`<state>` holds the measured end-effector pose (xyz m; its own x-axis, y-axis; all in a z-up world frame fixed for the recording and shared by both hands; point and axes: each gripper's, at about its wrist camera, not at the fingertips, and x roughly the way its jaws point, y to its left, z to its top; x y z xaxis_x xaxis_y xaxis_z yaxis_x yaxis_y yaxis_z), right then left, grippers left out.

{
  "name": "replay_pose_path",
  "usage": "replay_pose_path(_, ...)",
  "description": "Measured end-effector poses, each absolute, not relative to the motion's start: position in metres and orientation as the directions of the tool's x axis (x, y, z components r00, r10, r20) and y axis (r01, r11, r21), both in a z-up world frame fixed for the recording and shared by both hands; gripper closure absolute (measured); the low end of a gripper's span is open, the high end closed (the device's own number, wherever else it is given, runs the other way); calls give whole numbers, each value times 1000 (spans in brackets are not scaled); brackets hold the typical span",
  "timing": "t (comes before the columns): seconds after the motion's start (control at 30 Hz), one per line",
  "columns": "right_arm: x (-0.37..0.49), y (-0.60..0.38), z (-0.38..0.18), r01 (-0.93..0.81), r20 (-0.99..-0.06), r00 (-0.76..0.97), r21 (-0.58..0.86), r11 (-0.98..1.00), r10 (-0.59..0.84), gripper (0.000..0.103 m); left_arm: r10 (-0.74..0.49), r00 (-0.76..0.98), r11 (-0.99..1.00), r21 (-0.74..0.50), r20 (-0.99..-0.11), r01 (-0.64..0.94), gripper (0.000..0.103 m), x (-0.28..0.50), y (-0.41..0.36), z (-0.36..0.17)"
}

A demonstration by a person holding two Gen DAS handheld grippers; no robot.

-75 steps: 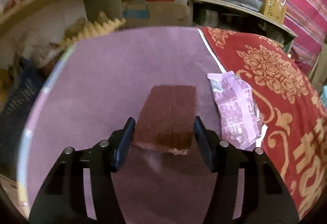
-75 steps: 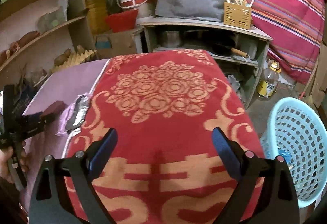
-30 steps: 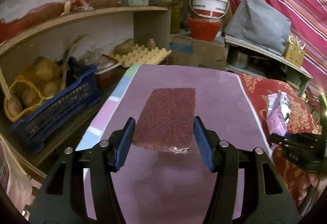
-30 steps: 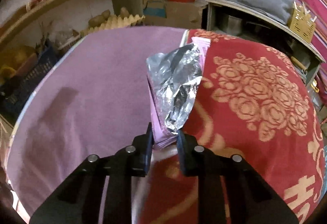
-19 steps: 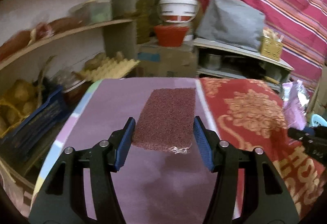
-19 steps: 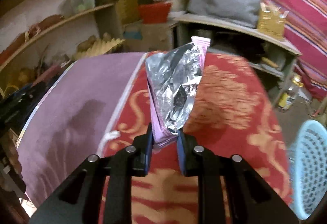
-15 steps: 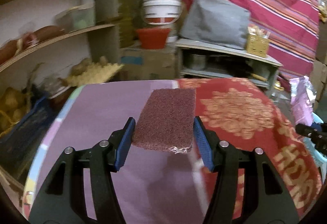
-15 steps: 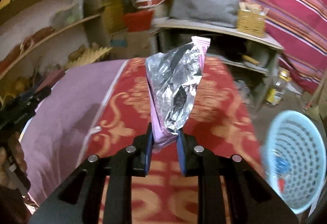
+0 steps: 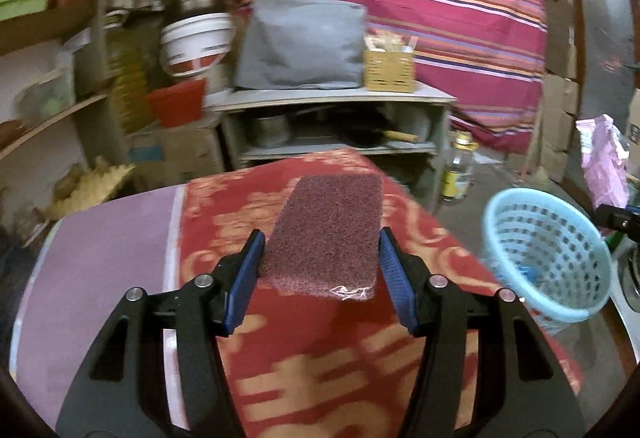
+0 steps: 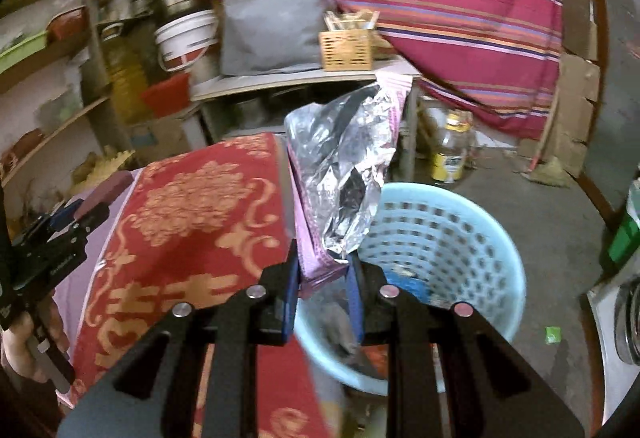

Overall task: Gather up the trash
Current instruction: 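Carry the pad and foil wrapper over the basket and open both tools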

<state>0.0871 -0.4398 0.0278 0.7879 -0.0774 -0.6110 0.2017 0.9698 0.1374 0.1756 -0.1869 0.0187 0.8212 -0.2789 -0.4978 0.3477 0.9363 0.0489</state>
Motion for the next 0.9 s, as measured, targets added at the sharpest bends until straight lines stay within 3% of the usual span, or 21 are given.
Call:
replay_pose_path(0.5, 67, -526, -5, 313, -646, 754, 196, 929, -118, 82, -514, 672, 807, -34, -532, 590, 49, 165, -339, -8)
replay_pose_path(0.7, 75, -532, -17, 309, -668, 738, 208, 928, -96, 82, -538, 627, 787, -68, -564, 614, 50, 171, -370, -29)
replay_pose_path(0.8, 81, -533, -22, 306, -677, 730, 207, 929, -90, 82, -533, 622, 792, -78, -574, 606, 38, 171, -369, -30)
replay_pose_path(0.87, 84, -532, -24, 306, -682, 726, 205, 930, -89, 82, -519, 650, 804, -57, -555, 593, 21, 168, -364, -22)
replay_pose_path(0.9, 84, -533, -25, 305, -683, 725, 206, 930, -87, 82, -511, 663, 809, -45, -547, 587, 19, 166, -360, -18)
